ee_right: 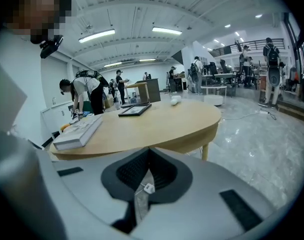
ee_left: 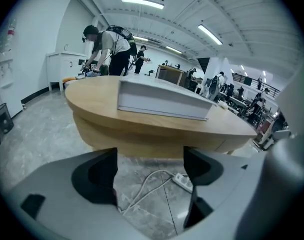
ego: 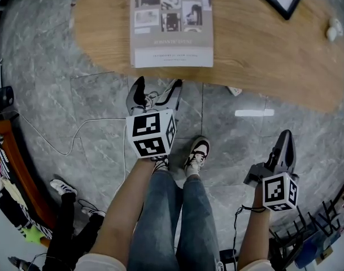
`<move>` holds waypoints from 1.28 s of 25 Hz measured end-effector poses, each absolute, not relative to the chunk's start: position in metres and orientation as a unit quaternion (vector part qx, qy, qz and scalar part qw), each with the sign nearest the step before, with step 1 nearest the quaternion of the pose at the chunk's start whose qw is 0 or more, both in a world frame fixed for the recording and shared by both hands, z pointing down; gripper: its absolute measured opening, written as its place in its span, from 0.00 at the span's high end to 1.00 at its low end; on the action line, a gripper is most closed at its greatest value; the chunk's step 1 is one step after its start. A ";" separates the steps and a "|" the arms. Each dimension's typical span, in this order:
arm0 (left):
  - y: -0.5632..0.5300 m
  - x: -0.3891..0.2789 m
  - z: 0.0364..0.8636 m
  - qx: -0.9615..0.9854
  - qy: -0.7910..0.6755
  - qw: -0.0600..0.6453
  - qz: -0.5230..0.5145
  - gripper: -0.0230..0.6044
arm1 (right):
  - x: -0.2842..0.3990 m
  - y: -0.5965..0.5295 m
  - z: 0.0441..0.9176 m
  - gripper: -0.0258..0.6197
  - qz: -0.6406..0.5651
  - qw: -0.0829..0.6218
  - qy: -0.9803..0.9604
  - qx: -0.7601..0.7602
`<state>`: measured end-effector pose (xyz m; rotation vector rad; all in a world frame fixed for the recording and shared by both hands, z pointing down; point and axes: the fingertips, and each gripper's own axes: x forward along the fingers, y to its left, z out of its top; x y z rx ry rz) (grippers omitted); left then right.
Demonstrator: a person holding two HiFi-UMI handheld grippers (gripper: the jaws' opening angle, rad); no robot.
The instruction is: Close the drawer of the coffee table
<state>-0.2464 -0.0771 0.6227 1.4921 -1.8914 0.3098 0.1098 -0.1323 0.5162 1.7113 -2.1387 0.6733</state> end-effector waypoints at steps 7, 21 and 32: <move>-0.031 -0.229 0.533 0.591 -0.724 0.333 0.123 0.36 | 0.112 -0.116 0.460 0.96 0.223 0.149 -0.746 0.610; -0.008 -0.194 0.084 0.715 -0.676 0.164 -0.072 0.83 | 0.119 -0.070 0.168 0.96 0.183 0.024 -0.764 0.618; 0.037 -0.176 -0.110 0.765 -0.606 0.087 -0.201 0.97 | 0.125 -0.057 -0.035 0.96 0.051 -0.041 -0.797 0.600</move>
